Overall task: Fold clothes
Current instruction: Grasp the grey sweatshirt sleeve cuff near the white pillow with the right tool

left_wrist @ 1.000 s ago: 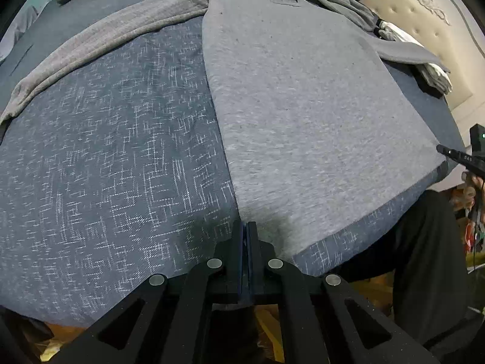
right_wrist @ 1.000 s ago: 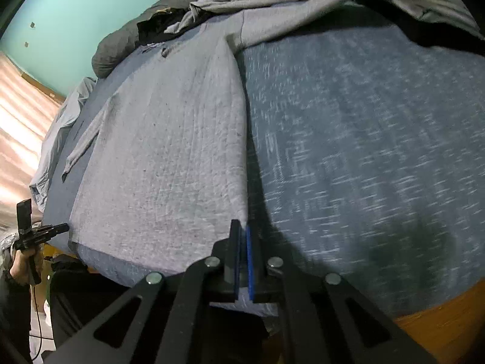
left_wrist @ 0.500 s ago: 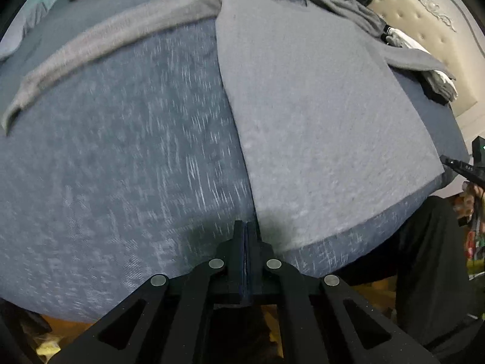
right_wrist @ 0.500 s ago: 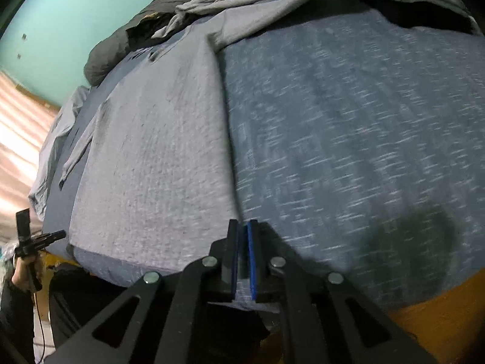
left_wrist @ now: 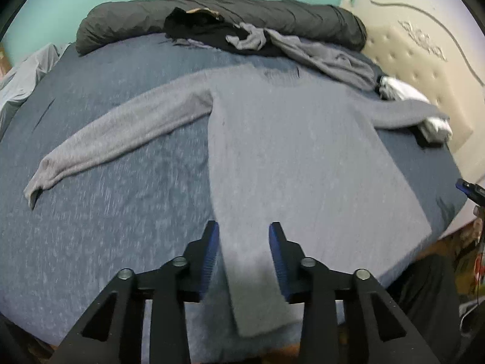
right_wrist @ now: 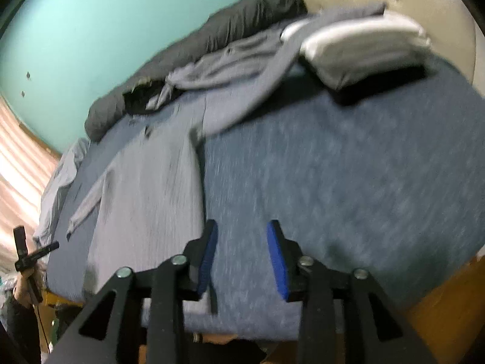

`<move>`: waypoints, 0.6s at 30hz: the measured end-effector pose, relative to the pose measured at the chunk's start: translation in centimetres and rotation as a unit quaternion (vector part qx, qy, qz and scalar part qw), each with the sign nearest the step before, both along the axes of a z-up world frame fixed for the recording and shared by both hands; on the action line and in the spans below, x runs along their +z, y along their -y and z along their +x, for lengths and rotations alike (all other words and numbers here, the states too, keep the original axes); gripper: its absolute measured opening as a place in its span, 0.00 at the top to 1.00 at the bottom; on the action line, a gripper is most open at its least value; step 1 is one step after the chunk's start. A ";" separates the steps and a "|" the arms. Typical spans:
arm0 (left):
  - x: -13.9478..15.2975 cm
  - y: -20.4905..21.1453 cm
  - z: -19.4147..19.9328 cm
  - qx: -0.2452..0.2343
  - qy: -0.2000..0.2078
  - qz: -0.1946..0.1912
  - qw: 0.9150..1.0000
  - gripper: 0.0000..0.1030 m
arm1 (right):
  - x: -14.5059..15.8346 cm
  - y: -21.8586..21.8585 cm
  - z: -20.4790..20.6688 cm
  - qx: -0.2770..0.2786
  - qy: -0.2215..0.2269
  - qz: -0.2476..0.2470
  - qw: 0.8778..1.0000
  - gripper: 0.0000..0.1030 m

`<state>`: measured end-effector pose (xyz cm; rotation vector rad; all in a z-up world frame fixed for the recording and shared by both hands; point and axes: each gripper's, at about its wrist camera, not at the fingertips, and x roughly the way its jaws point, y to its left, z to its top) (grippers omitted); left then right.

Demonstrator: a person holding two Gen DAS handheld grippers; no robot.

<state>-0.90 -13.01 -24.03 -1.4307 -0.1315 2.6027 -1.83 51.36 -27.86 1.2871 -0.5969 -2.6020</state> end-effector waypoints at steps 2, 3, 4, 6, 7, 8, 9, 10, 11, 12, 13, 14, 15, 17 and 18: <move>1.0 -0.1 -0.5 0.014 -0.010 0.011 1.000 0.49 | 1.5 -1.8 -1.2 -0.022 -0.012 -0.007 1.000 0.56; 1.0 -0.1 -1.1 0.021 -0.016 0.018 0.999 0.49 | 2.2 -2.8 -1.9 -0.035 -0.019 -0.012 0.999 0.56; 0.9 -0.3 -1.7 0.029 -0.023 0.026 0.999 0.48 | 3.0 -4.1 -2.6 -0.051 -0.030 -0.019 0.998 0.56; 0.7 -0.3 -2.8 0.041 -0.028 0.036 0.998 0.44 | 4.5 -6.5 -4.0 -0.083 -0.050 -0.033 0.995 0.56; 0.4 -0.6 -3.6 0.045 -0.029 0.040 0.998 0.43 | 5.1 -7.6 -4.8 -0.097 -0.057 -0.038 0.993 0.56; 0.1 -1.0 -4.4 0.048 -0.030 0.041 0.998 0.42 | 5.5 -8.4 -5.8 -0.105 -0.058 -0.036 0.992 0.56; -0.2 -1.4 -5.0 0.049 -0.030 0.042 0.997 0.42 | 5.8 -9.3 -6.7 -0.114 -0.058 -0.035 0.991 0.55; -0.5 -1.9 -5.8 0.051 -0.032 0.044 0.997 0.42 | 6.1 -10.1 -7.7 -0.122 -0.060 -0.033 0.990 0.55; -0.8 -2.3 -6.4 0.052 -0.036 0.047 0.997 0.42 | 6.5 -11.0 -8.4 -0.131 -0.066 -0.030 0.989 0.55; -1.1 -2.8 -7.0 0.053 -0.039 0.050 0.997 0.42 | 6.8 -11.8 -9.2 -0.140 -0.071 -0.028 0.987 0.55; -1.3 -3.2 -7.5 0.056 -0.045 0.054 0.996 0.42 | 7.0 -12.7 -10.0 -0.151 -0.075 -0.030 0.985 0.53; -1.6 -3.6 -8.0 0.059 -0.052 0.057 0.995 0.42 | 7.2 -13.5 -10.8 -0.161 -0.079 -0.031 0.983 0.52; -2.0 -3.8 -8.3 0.062 -0.058 0.060 0.995 0.42 | 7.3 -14.3 -11.5 -0.173 -0.083 -0.031 0.981 0.48; -2.7 -4.2 -9.0 0.068 -0.066 0.065 0.993 0.42 | 7.2 -15.8 -13.0 -0.190 -0.083 -0.032 0.978 0.47; -3.2 -4.3 -9.2 0.070 -0.069 0.066 0.993 0.42 | 6.9 -16.4 -13.8 -0.198 -0.080 -0.032 0.976 0.47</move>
